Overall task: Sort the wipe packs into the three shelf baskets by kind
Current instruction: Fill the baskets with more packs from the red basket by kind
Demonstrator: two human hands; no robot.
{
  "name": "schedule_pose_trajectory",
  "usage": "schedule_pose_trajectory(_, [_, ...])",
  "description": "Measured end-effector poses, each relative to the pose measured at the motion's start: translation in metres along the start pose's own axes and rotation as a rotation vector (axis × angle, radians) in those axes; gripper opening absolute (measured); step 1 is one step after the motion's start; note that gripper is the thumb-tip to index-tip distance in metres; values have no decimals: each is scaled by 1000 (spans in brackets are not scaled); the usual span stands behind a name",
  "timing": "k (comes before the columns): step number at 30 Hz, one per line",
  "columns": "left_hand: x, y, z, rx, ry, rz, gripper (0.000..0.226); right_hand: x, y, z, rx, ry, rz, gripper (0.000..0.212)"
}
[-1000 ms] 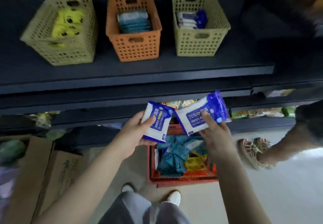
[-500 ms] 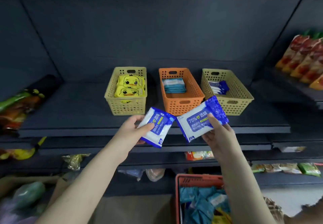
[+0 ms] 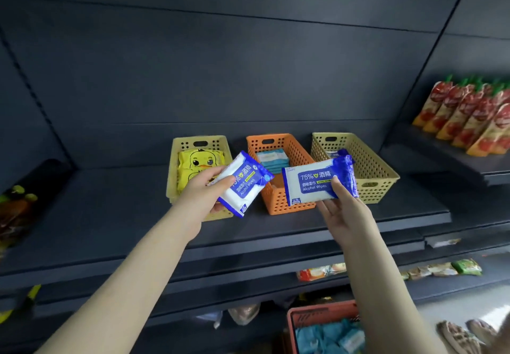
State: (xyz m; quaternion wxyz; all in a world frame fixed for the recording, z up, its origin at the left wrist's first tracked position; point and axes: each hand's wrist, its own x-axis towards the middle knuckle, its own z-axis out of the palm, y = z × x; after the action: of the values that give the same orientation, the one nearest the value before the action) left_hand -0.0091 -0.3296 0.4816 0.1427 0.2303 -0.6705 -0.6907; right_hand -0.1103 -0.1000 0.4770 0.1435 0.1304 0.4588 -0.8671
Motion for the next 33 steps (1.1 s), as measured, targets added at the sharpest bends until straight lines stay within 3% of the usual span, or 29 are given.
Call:
schedule_pose_trajectory(5, [64,0,44,60,-39,-2,22,64,-17,0,97,79,-58,40])
schedule_pose_trajectory(9, [128,4,87,121,-78,27,29,132,-42,0,75,216,-94,30])
schedule_pose_trajectory(12, [175,7,118,130,-99,9,20,180,-70,-1,82,314,-107,17])
schedule_pose_trajectory(16, [223,7,152,128,-103,-24,21,239,-105,-3,18,414,-87,22])
schedule_pose_trajectory(21, [266,9,183,102,-58,-64,20,317,-113,-6,-168,372,91,21])
schedule_pose_trajectory(25, [295,6,197,85,-123,-103,24,363,-98,-9,-397,372,237,39])
schedule_pose_trajectory(29, [318,-1,205,149,-166,-134,31,376,-83,-18,-443,265,198,40])
schedule_pose_trajectory(31, [327,-4,209,149,-183,-142,31,382,-81,-18,-472,337,219,36])
schedule_pose_trajectory(33, [334,-6,213,158,-201,-136,31,386,-79,-18,-434,399,210,19])
